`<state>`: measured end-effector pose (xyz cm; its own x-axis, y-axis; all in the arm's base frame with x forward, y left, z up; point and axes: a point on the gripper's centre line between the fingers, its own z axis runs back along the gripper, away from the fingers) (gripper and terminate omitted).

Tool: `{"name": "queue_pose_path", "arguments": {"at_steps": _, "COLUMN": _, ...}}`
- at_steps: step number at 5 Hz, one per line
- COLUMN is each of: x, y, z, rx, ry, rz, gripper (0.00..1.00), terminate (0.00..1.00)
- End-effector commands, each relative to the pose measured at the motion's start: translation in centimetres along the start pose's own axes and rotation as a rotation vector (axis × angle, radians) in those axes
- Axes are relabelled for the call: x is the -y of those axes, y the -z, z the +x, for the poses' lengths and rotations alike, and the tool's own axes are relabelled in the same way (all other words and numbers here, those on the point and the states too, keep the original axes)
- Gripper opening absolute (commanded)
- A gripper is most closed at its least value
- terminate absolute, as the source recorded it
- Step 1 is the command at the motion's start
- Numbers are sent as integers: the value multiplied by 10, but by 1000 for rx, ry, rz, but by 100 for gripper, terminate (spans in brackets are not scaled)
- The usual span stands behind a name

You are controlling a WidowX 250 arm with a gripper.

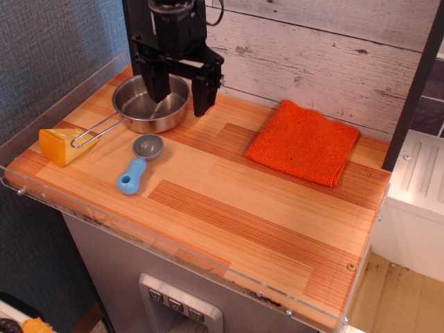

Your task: Put the silver pot on top of the orange cloth.

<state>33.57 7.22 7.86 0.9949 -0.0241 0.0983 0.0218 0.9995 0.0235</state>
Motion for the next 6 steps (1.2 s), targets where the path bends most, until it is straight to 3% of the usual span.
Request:
{"name": "queue_pose_path", "arguments": {"at_steps": 1, "x": -25, "y": 11, "z": 19, "rx": 58, "ry": -42, "rz": 60, "gripper": 100, "terminate": 0}}
{"name": "queue_pose_path", "arguments": {"at_steps": 4, "x": -51, "y": 45, "z": 31, "rx": 24, "ry": -77, "rz": 51, "gripper": 100, "terminate": 0}}
{"name": "queue_pose_path", "arguments": {"at_steps": 5, "x": -49, "y": 51, "z": 33, "rx": 22, "ry": -60, "rz": 39, "gripper": 0, "terminate": 0}}
{"name": "queue_pose_path", "arguments": {"at_steps": 6, "x": -47, "y": 50, "z": 34, "rx": 13, "ry": -31, "rz": 38, "gripper": 0, "terminate": 0}}
